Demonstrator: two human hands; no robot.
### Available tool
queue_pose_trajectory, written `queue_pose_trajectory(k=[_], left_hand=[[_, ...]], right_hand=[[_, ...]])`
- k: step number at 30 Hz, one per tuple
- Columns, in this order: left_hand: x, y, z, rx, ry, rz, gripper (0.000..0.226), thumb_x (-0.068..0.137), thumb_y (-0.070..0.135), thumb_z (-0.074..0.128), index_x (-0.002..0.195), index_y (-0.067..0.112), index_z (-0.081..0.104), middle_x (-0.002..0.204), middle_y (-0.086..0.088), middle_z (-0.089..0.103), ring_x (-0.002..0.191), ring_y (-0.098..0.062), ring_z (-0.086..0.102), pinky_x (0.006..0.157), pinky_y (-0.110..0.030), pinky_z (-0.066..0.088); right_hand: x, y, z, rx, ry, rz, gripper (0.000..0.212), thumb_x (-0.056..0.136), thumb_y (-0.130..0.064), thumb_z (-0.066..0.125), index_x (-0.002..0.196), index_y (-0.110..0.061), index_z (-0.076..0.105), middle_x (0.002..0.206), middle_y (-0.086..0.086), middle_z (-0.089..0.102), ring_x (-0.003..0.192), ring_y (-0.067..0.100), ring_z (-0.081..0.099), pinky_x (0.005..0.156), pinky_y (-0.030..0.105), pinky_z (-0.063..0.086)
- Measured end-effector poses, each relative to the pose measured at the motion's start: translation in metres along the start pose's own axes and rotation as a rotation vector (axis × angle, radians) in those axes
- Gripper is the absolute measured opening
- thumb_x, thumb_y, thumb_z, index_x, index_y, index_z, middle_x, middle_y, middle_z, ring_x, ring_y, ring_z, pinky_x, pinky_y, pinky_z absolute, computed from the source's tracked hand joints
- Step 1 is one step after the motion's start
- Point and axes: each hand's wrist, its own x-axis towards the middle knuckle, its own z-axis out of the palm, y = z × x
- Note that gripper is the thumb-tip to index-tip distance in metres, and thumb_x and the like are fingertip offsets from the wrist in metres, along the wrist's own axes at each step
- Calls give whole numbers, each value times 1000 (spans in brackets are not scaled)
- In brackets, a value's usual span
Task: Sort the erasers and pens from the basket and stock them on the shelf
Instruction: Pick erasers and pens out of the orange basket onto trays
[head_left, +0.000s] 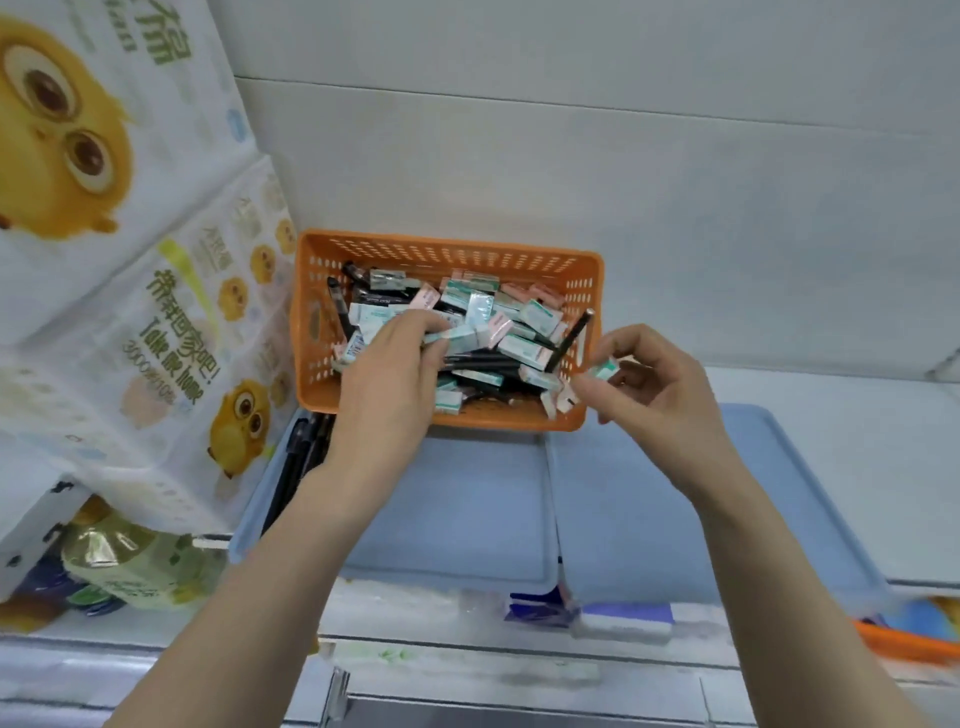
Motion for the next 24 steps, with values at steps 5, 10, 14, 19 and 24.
queue_pose_trajectory(k=[5, 10, 14, 19, 24], left_hand=[[-28, 18, 15, -157, -125, 29, 14, 97, 23, 55, 110, 20, 62, 103, 9, 61, 84, -8, 59, 71, -31, 51], [-46, 24, 32, -235, -164, 69, 12, 93, 17, 62, 104, 19, 64, 101, 8, 60, 87, -4, 58, 75, -30, 52], [-56, 22, 35, -254, -207, 77, 13, 92, 12, 63, 103, 18, 64, 100, 9, 60, 92, -3, 58, 80, -29, 55], [-67, 22, 40, -274, -233, 77, 13, 91, 13, 63, 101, 21, 65, 101, 13, 59, 93, -3, 59, 81, -28, 55], [-73, 33, 56, -304, -257, 96, 14, 89, 12, 65, 101, 20, 66, 101, 13, 60, 88, -5, 60, 79, -30, 55]], right_hand=[[-20, 49, -49, -250, 95, 307, 17, 79, -19, 79, 82, -16, 62, 76, 11, 71, 65, 19, 64, 62, 29, 40], [-11, 94, -38, -486, -97, 241, 19, 79, -20, 79, 96, -26, 72, 95, -9, 71, 80, 10, 63, 75, 19, 44], [0, 107, -31, -768, -235, -48, 25, 88, -17, 70, 112, -14, 73, 110, 3, 71, 98, 24, 61, 84, 20, 36], [-15, 113, -53, -817, -169, -1, 26, 93, -23, 65, 118, -21, 71, 123, -4, 66, 112, 19, 56, 91, 18, 34], [-30, 109, -82, -817, -148, 52, 24, 91, -21, 67, 114, -22, 71, 117, -10, 67, 108, 13, 56, 89, 16, 34]])
